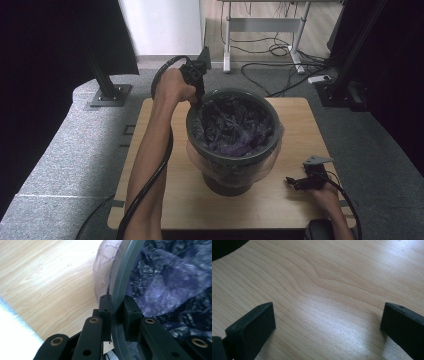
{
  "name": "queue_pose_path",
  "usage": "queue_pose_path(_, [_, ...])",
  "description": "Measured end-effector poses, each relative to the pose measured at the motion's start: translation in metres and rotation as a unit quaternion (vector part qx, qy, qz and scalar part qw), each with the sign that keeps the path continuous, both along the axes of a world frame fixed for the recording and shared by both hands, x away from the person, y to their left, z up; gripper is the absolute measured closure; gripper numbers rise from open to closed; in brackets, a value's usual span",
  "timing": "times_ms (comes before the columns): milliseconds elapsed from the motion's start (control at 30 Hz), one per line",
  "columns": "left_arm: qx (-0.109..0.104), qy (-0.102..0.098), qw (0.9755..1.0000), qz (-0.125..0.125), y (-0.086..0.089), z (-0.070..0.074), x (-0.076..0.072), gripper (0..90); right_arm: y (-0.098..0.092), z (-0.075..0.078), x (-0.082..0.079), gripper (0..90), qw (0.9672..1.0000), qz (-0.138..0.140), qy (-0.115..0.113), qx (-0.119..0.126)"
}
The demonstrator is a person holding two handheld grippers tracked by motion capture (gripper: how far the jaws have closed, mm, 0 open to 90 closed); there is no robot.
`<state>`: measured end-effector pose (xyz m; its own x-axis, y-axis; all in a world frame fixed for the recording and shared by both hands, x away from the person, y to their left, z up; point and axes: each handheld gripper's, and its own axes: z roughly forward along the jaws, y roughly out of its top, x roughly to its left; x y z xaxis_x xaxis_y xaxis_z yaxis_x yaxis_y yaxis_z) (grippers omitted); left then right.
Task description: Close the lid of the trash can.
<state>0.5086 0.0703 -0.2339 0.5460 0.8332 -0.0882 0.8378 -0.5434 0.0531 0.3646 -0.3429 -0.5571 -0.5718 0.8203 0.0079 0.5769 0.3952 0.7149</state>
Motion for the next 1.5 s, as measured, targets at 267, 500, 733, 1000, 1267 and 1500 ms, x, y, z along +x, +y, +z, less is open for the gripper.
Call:
queue_pose_path(267, [-0.001,-0.015,0.9998,-0.015,-0.006,-0.002,-0.003,66.3,0.0,0.0,0.0,0.0,1.0,0.0,0.0,0.0])
queue_pose_path(500, [-0.024,-0.054,0.9982,-0.009,0.004,0.018,-0.008,68.4,0.0,0.0,0.0,0.0,1.0,0.0,-0.001,0.0])
queue_pose_path(733, [-0.019,-0.049,0.9984,-0.021,-0.002,0.004,-0.006,78.4,0.0,0.0,0.0,0.0,1.0,0.0,0.0,0.0])
queue_pose_path(1000, [-0.057,-0.074,0.9952,-0.03,0.005,0.009,-0.009,55.1,0.0,0.0,0.0,0.0,1.0,0.0,0.0,0.0])
queue_pose_path(1267, [-0.088,-0.131,0.9873,-0.02,0.02,0.018,-0.014,28.2,0.0,0.0,0.0,0.0,1.0,0.001,-0.001,0.0])
queue_pose_path(1500, [-0.071,-0.186,0.9797,-0.026,0.044,0.014,-0.022,10.8,0.0,0.0,0.0,0.0,1.0,0.002,-0.001,0.0])
